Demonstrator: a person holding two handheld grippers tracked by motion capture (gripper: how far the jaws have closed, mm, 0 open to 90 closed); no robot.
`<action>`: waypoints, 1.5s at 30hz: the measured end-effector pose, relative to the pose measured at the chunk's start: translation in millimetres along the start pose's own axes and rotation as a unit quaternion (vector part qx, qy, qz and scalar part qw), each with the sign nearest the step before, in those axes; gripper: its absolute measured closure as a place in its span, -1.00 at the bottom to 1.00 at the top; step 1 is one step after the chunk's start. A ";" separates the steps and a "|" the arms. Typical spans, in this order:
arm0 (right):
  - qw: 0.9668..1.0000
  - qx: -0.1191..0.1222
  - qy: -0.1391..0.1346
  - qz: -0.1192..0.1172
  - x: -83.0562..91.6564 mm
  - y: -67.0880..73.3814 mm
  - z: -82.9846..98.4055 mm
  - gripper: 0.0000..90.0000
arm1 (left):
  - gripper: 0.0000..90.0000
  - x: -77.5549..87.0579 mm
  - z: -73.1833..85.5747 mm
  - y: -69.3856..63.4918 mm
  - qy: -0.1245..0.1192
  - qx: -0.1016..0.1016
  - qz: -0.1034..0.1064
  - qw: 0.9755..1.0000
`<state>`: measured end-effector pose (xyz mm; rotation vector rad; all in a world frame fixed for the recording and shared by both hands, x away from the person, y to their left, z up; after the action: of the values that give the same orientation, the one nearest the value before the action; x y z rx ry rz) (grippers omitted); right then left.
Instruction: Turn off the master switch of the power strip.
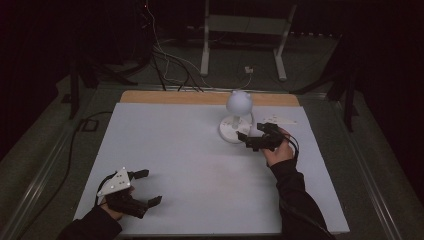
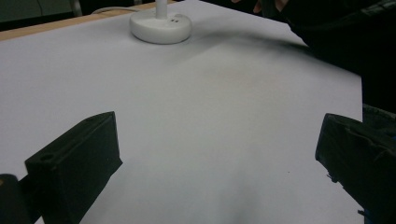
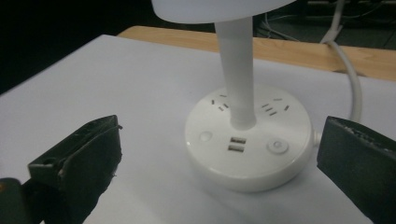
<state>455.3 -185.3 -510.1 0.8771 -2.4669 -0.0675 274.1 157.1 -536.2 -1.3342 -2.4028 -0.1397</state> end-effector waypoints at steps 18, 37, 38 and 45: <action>0.999 0.016 0.013 -0.044 39.3 28.0 25.9 -1.00 | -0.99 -0.2 -0.2 0.1 -0.001 0.002 0.001 1.000; 0.997 0.046 0.022 -0.058 87.3 51.1 69.5 -1.00 | -0.99 0.1 -0.7 -0.9 -0.002 0.000 0.001 1.000; 0.997 0.047 0.019 -0.058 90.5 50.9 71.5 -1.00 | -0.99 0.0 -0.7 -0.8 -0.002 0.002 0.002 1.000; 0.998 0.032 0.027 -0.056 108.1 45.7 90.0 -1.00 | -0.99 -0.1 -0.5 -1.0 -0.001 0.001 0.001 1.000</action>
<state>314.2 -225.3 -529.2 1.0300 -2.3812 -0.0042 273.4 156.3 -535.7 -1.3358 -2.4027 -0.1367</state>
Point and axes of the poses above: each handheld gripper's, and its own axes: x roughly backward along the jaws, z roughly out of its underside, y roughly to its left, the point moved 8 cm from there along -x, roughly forward along the jaws
